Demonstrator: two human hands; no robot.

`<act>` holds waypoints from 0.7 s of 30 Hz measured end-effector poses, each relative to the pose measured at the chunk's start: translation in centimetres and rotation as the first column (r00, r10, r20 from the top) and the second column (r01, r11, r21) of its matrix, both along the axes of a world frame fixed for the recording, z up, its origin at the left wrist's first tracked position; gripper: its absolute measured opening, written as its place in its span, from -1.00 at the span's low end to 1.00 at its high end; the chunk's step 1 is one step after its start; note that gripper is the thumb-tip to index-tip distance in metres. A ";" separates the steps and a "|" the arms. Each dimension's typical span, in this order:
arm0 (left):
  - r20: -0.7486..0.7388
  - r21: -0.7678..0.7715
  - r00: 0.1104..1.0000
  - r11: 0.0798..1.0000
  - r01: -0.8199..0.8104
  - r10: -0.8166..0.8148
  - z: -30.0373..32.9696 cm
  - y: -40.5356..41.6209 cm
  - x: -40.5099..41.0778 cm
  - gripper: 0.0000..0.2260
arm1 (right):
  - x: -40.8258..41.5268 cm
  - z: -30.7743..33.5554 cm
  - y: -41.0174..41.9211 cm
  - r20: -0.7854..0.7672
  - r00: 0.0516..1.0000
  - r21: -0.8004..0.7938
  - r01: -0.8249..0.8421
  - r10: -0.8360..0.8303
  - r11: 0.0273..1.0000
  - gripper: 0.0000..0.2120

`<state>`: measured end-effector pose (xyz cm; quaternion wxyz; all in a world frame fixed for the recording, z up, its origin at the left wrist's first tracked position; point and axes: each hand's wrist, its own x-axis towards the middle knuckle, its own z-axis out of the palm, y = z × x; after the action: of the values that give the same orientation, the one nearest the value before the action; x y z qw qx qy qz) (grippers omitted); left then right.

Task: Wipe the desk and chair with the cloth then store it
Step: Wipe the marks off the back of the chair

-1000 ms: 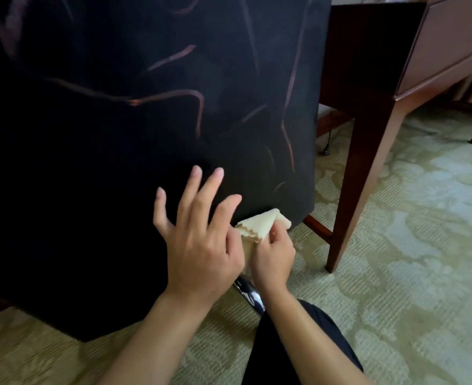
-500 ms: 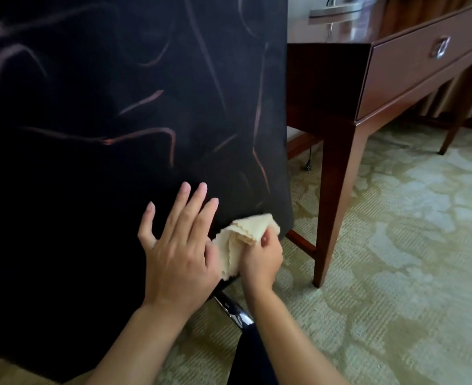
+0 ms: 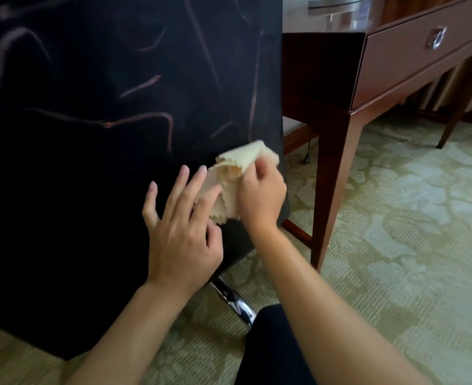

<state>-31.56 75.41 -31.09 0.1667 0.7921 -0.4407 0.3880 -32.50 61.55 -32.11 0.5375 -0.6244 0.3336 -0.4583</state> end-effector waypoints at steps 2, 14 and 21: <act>-0.009 0.005 1.000 1.000 0.016 -0.016 0.3 0.0 0.2 -0.52 | -0.6 -5.5 1.3 -0.169 0.985 0.186 0.061 -0.030 0.981 -0.83; -0.037 -0.037 0.996 0.997 0.075 -0.076 1.7 0.7 0.0 -0.62 | 0.3 2.7 -1.2 0.066 0.997 0.063 0.033 -0.037 0.997 -0.72; -0.047 0.023 0.993 0.994 0.111 -0.110 0.3 2.7 0.8 -0.64 | -1.3 -8.8 4.8 -0.173 0.985 0.313 0.031 0.025 0.949 -0.85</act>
<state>-30.80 78.14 -30.82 0.1880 0.7772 -0.4849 0.3543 -33.75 66.35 -40.95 0.5980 -0.5680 0.4492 -0.3435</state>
